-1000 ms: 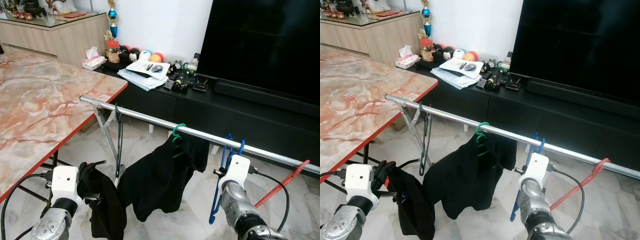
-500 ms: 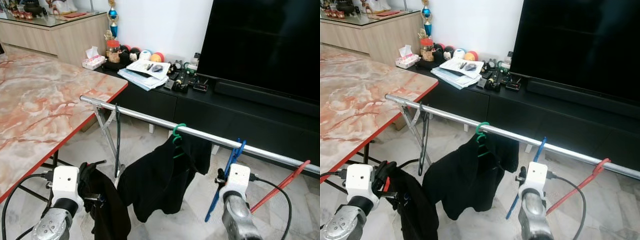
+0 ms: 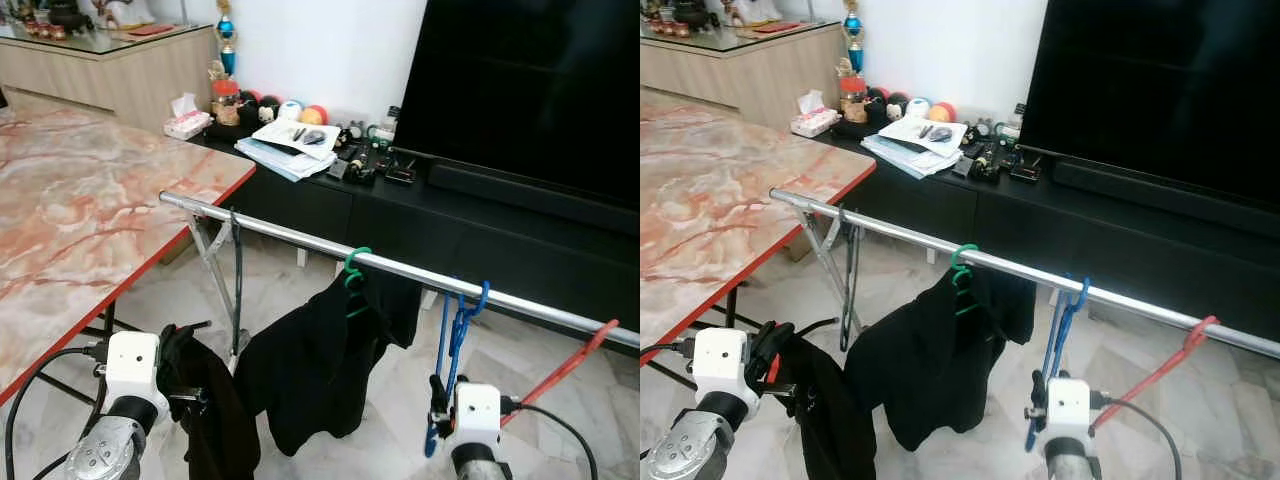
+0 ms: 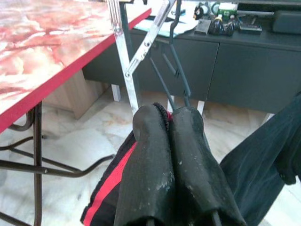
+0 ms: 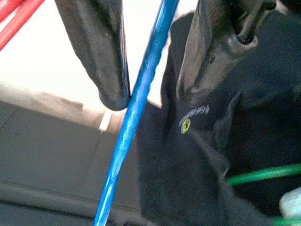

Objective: Hang hanger

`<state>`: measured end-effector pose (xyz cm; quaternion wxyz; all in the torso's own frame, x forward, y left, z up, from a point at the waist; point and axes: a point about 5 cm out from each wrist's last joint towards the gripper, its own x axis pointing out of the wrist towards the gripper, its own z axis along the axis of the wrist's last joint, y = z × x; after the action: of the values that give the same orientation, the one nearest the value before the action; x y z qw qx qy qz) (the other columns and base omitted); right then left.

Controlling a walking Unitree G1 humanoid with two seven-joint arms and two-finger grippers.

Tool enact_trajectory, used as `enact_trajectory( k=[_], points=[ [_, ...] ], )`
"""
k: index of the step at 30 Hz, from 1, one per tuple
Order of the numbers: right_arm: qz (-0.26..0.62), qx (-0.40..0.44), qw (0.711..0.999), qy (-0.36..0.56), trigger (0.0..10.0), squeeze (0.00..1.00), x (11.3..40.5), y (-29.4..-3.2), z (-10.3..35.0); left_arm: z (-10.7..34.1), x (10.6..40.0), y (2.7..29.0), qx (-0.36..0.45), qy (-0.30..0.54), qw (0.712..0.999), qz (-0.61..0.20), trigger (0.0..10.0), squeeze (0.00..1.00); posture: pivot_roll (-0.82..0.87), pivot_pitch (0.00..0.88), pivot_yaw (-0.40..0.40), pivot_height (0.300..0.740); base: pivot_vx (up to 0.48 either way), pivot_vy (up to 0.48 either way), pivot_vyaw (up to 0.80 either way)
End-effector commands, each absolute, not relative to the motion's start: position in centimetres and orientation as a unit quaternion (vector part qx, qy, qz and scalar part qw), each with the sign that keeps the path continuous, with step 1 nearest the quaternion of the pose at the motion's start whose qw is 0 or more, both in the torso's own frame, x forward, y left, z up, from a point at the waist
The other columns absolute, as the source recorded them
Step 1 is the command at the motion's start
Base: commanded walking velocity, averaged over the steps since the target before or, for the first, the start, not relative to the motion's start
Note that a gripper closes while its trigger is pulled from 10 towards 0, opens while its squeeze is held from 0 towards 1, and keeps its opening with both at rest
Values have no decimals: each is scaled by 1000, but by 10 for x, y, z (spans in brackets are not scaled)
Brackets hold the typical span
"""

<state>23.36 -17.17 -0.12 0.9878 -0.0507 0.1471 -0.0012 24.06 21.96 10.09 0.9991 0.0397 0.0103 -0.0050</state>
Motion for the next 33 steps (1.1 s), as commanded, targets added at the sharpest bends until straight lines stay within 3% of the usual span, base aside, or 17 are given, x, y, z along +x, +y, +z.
enact_trajectory(
  k=[1, 15, 20, 27, 33],
  points=[
    [42, -80, 979, 182, 10000, 0, 227, -167, -11, 109, 245, 219, 45, -13, 999, -2, 10000, 0, 188, 0, -62, 740, 0, 0, 0],
    [97, -127, 953, 256, 10000, 0, 201, -172, -31, 106, 244, 214, 39, -16, 999, -5, 10000, 0, 185, 0, -77, 740, 0, 0, 0],
    [23, -108, 976, 187, 10000, 0, 210, -183, -11, 106, 244, 214, 39, -17, 999, -4, 10000, 0, 184, 0, -79, 740, 0, 0, 0],
    [-4, -44, 993, 106, 10000, 0, 223, -179, 18, 105, 244, 211, 38, -16, 999, -10, 10000, 0, 183, 0, -78, 740, 0, 0, 0],
    [-3, -43, 995, 93, 10000, 0, 222, -176, 24, 104, 244, 212, 38, -16, 999, -10, 10000, 0, 183, 0, -79, 740, 0, 0, 0]
  ],
)
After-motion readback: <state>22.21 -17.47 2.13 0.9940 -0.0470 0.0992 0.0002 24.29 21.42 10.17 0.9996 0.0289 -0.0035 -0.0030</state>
